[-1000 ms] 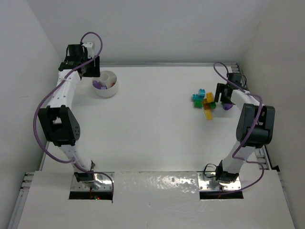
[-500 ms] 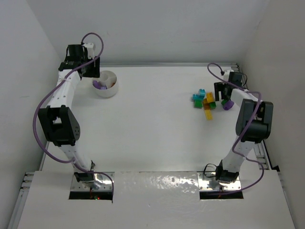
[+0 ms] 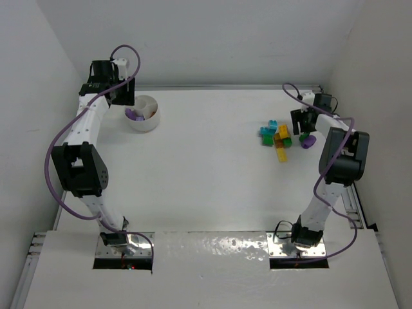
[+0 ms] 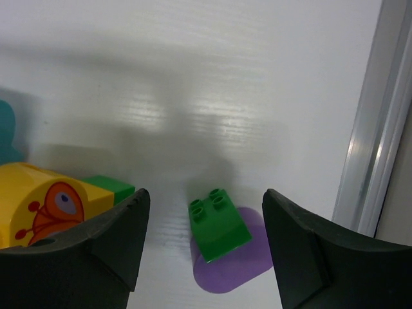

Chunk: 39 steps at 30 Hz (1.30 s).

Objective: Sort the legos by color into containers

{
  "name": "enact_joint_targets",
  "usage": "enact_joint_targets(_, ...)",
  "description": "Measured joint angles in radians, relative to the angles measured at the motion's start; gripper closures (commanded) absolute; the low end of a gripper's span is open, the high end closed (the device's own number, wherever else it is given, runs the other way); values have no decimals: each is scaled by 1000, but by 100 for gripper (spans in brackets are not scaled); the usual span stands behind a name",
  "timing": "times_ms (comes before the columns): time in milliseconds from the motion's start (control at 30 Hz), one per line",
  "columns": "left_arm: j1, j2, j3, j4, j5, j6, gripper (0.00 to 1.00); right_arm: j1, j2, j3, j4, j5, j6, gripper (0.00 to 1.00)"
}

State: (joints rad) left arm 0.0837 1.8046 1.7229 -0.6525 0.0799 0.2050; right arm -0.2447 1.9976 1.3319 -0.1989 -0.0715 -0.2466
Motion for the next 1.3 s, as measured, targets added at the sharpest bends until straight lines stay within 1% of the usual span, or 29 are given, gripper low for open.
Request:
enact_joint_targets(100, 0, 0, 0, -3, -2, 0, 40, -6, 5, 0, -29, -11, -13, 34)
enact_joint_targets(267, 0, 0, 0, -3, -2, 0, 40, -9, 8, -10, -49, -14, -31, 33)
enact_joint_targets(467, 0, 2, 0, -4, -1, 0, 40, -10, 9, -19, -64, -10, -48, 37)
enact_joint_targets(533, 0, 4, 0, -3, 0, 0, 40, -10, 9, -19, -66, -6, -52, 39)
enact_joint_targets(633, 0, 11, 0, -4, 1, 0, 40, -10, 10, -19, -67, 6, -64, 46)
enact_joint_targets(700, 0, 14, 0, -4, 2, 0, 40, -10, 10, -20, -67, 15, -68, 47)
enact_joint_targets(767, 0, 16, 0, -5, 2, 0, 40, -10, 10, -25, -65, 24, -70, 54)
enact_joint_targets(867, 0, 16, 2, -6, 3, 0, 40, -10, 10, -29, -68, 43, -68, 58)
enact_joint_targets(900, 0, 16, 2, -6, 3, 0, 40, -10, 10, -29, -69, 47, -68, 67)
enact_joint_targets(967, 0, 16, 4, -8, 6, 0, 40, -10, 9, -29, -64, 51, -66, 81)
enact_joint_targets(1000, 0, 16, 5, -10, 8, 0, 40, -10, 9, -29, -60, 53, -59, 92)
enact_joint_targets(1033, 0, 16, 5, -10, 10, 0, 40, -10, 9, -29, -58, 55, -57, 98)
enact_joint_targets(1067, 0, 16, 5, -10, 10, 0, 40, -10, 9, -29, -58, 57, -57, 100)
enact_joint_targets(1200, 0, 16, 5, -11, 16, 0, 40, 0, 6, -38, -41, 92, -34, 100)
enact_joint_targets(1300, 0, 16, 5, -13, 27, 0, 40, 9, -14, -66, -24, 121, 24, 100)
